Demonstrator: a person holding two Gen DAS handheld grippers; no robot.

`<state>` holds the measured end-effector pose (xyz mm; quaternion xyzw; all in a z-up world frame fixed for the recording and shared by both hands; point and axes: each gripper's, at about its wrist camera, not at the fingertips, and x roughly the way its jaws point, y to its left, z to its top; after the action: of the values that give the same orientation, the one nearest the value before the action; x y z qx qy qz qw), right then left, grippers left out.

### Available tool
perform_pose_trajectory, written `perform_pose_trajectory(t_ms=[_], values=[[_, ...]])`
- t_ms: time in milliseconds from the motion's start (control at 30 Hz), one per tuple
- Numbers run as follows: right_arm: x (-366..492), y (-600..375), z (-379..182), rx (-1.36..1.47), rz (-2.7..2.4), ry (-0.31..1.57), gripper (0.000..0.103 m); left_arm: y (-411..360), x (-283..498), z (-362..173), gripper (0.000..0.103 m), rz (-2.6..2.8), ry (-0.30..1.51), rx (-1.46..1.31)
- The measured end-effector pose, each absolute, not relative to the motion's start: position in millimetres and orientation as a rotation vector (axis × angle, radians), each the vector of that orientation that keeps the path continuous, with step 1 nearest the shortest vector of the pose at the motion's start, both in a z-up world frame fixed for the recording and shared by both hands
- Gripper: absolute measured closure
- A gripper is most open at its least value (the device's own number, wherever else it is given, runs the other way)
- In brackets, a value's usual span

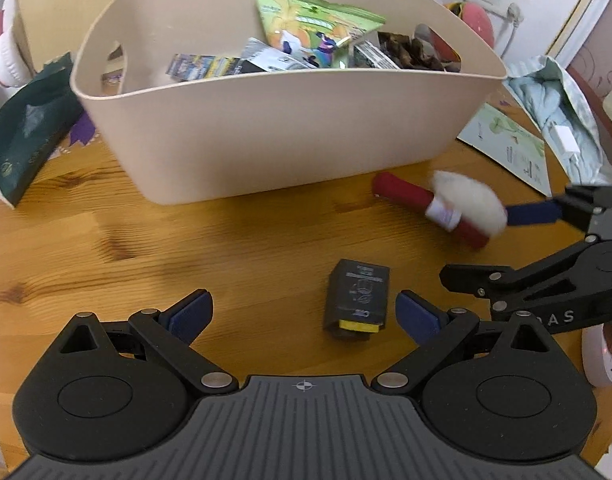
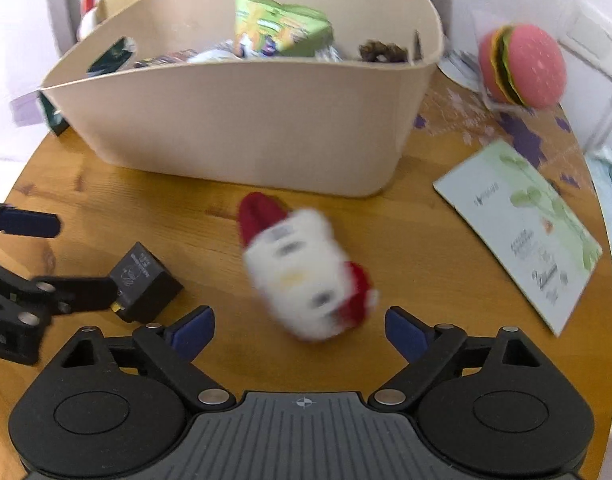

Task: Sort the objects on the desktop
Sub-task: 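Reach the left tool to the black box while the right tool reaches the Hello Kitty plush, then close the left tool on the black box while the right tool grips the Hello Kitty plush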

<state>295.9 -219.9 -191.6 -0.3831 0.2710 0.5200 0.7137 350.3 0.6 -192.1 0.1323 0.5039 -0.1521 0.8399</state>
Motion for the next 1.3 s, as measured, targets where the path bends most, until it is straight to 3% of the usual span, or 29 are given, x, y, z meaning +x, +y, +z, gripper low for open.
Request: perform_pose_trajectory(t_ms=[400,733,833,933,1000,1067,1300], values=[[309.7,-204.2,-173.2,-0.957,1.298,0.440,0.011,-21.8,351.6,-208.5,0.003,-0.281,1.073,0.329],[321.6,-188.3,-182.4,-1.001,1.348,0.455,0.032,-23.5,361.3,-220.8,0.004,-0.243,1.088,0.341],[321.8,-186.3,-186.6,-1.017,1.369,0.466,0.042,-26.1,362.5,-222.8,0.019,-0.254,1.075,0.359],[322.2,-186.0,-188.1,-1.021,1.375,0.463,0.049,-30.1,362.0,-220.4,0.040,-0.274,1.039,0.392],[322.2,-186.0,-187.3,-1.017,1.383,0.466,0.056,-31.2,363.3,-218.1,0.062,-0.277,1.033,0.390],[321.3,-187.3,-187.2,-1.019,1.391,0.452,0.058,-32.1,362.4,-216.5,0.071,-0.279,1.035,0.385],[321.3,-195.5,-184.8,-0.999,1.378,0.459,0.064,-25.3,356.9,-209.4,0.071,-0.279,1.057,0.342]])
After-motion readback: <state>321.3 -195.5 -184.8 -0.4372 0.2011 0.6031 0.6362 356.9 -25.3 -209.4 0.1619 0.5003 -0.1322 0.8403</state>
